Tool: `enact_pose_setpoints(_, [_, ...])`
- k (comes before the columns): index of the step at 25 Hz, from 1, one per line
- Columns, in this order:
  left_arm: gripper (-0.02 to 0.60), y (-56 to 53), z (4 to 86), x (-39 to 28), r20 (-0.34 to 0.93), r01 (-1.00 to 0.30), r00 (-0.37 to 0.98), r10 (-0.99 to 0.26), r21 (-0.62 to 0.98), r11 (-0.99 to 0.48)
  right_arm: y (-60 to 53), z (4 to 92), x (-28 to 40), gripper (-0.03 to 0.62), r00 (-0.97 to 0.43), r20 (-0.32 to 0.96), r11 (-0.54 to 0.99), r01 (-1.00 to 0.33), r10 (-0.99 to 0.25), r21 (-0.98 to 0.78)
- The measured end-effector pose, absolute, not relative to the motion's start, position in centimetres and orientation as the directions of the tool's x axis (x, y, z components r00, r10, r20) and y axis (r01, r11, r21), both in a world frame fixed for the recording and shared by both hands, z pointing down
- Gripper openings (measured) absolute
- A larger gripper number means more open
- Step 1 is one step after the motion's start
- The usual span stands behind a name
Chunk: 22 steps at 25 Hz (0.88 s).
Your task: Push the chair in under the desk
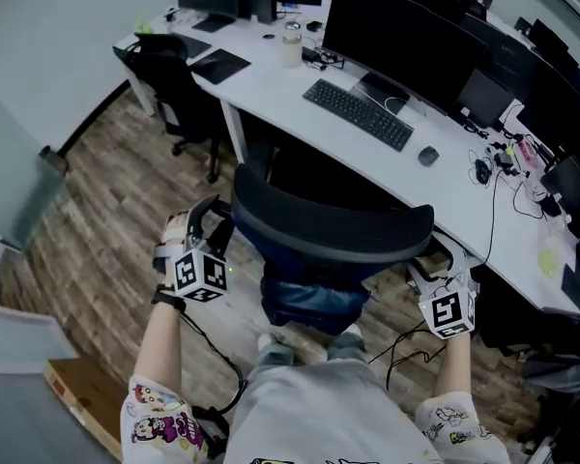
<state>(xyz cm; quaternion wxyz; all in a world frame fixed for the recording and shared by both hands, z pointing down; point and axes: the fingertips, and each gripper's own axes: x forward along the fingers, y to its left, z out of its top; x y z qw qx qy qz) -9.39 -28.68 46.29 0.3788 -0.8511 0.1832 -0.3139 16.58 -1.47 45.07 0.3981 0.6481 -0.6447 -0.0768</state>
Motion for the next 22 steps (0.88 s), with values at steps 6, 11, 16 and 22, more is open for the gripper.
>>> enact_pose_setpoints(6, [0.249, -32.0, 46.4, -8.9, 0.390, -0.023, 0.782, -0.486, -0.762, -0.647, -2.7, 45.4, 15.1, 0.275, 0.238, 0.410, 0.074, -0.785, -0.880, 0.615])
enact_pose_setpoints(11, [0.249, -34.1, 46.3, -8.3, 0.387, 0.001, 0.803, -0.453, -0.761, -0.649, -4.2, 45.4, 14.6, 0.275, 0.253, 0.420, 0.062, -0.792, -0.871, 0.607])
enact_pose_setpoints(16, [0.249, -35.9, 46.1, -7.7, 0.388, 0.012, 0.808, -0.443, -0.763, -0.647, -5.8, 45.2, 14.9, 0.275, 0.274, 0.435, 0.050, -0.798, -0.858, 0.601])
enact_pose_setpoints(22, [0.249, -38.3, 46.1, -6.7, 0.394, 0.011, 0.802, -0.450, -0.762, -0.648, -8.1, 45.2, 15.8, 0.272, 0.272, 0.434, 0.053, -0.796, -0.859, 0.603])
